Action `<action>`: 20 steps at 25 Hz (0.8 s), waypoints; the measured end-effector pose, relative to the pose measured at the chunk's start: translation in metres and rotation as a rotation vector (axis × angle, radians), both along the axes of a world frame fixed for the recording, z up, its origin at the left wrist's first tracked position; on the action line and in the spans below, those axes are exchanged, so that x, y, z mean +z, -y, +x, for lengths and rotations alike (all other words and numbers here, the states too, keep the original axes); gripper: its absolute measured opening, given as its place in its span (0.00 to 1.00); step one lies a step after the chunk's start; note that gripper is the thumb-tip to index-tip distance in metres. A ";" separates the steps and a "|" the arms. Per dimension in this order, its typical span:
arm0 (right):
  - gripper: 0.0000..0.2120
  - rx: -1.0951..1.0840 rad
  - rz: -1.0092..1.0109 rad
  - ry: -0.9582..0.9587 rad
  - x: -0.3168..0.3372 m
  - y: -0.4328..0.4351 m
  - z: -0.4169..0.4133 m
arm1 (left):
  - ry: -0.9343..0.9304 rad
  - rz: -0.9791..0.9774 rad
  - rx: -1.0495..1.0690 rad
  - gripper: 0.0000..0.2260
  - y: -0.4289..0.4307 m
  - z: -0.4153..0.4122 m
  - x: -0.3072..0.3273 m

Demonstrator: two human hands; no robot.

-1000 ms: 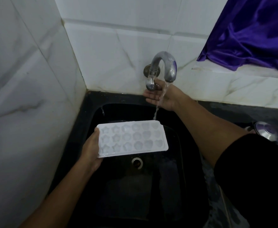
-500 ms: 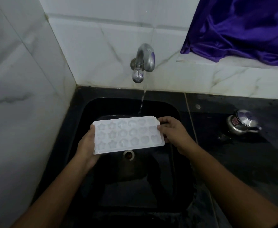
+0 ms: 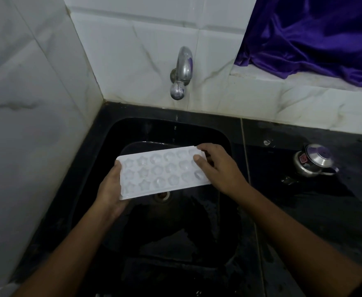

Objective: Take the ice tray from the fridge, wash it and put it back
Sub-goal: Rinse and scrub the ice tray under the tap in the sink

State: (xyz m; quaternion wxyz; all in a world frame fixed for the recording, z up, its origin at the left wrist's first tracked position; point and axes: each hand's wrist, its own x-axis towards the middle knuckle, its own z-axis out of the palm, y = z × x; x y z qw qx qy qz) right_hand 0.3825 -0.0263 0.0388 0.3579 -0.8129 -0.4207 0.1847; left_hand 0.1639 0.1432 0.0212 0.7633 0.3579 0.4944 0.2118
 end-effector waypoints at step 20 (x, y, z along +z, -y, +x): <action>0.27 0.242 -0.349 -0.067 0.009 -0.022 0.016 | 0.019 -0.002 0.152 0.19 0.017 0.006 -0.001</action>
